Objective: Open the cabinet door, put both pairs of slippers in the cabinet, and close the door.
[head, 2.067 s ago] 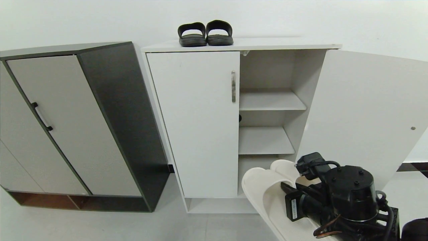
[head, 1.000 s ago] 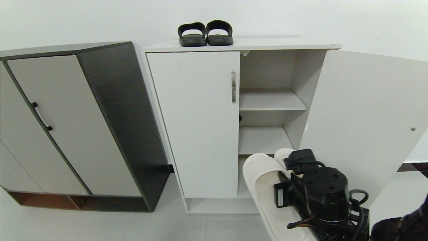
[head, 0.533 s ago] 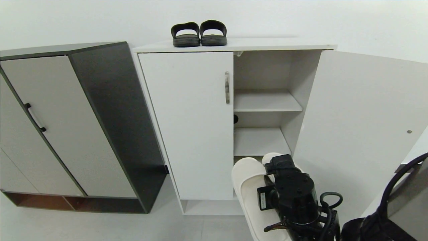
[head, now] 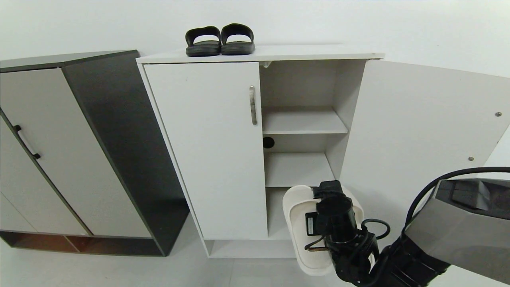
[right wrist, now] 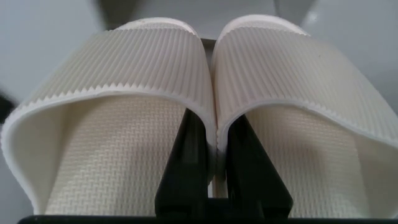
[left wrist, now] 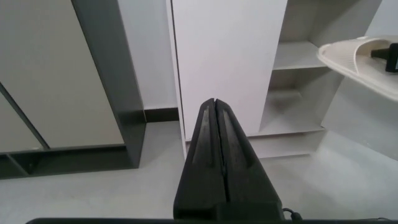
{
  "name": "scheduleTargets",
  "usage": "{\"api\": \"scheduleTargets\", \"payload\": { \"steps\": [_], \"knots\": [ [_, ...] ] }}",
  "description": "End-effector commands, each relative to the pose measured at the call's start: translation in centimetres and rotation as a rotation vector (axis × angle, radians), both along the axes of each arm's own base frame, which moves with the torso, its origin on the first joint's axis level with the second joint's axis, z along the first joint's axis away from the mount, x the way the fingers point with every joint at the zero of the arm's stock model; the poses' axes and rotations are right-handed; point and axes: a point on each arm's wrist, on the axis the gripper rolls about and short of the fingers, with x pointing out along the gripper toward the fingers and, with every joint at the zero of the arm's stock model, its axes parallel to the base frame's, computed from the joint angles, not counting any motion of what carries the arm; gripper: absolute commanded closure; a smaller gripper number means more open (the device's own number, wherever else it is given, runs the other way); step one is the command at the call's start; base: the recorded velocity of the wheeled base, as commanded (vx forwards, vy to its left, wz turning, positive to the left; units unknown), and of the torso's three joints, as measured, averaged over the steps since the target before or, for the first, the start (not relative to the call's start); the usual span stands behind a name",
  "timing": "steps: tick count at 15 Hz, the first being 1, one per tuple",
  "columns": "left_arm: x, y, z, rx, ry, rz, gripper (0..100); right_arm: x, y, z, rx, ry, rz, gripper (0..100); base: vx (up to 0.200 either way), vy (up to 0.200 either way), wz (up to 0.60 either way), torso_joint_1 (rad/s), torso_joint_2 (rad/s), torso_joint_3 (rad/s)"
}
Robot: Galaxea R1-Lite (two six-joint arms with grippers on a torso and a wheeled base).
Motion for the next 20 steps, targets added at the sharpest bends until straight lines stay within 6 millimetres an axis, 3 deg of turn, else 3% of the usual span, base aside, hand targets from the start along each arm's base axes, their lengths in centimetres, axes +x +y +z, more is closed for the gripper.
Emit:
{"api": "scheduleTargets", "payload": {
  "steps": [1, 11, 20],
  "knots": [
    [0.0, 0.0, 0.0, 0.0, 0.002, -0.001, 100, 0.7, 0.1, -1.1, -0.012, 0.012, -0.011, 100, 0.0, 0.0, 0.0, 0.0, 0.0, 0.0],
    [0.0, 0.0, 0.0, 0.003, 0.002, -0.001, 100, 2.0, -0.1, -2.8, -0.029, 0.034, -0.033, 100, 0.0, 0.0, 0.0, 0.0, 0.0, -0.009],
    [0.0, 0.0, 0.0, 0.003, 0.002, -0.001, 100, 3.1, 0.2, -2.7, -0.01, 0.015, -0.049, 100, 0.0, 0.0, 0.0, 0.002, 0.0, -0.19]
  ]
}}
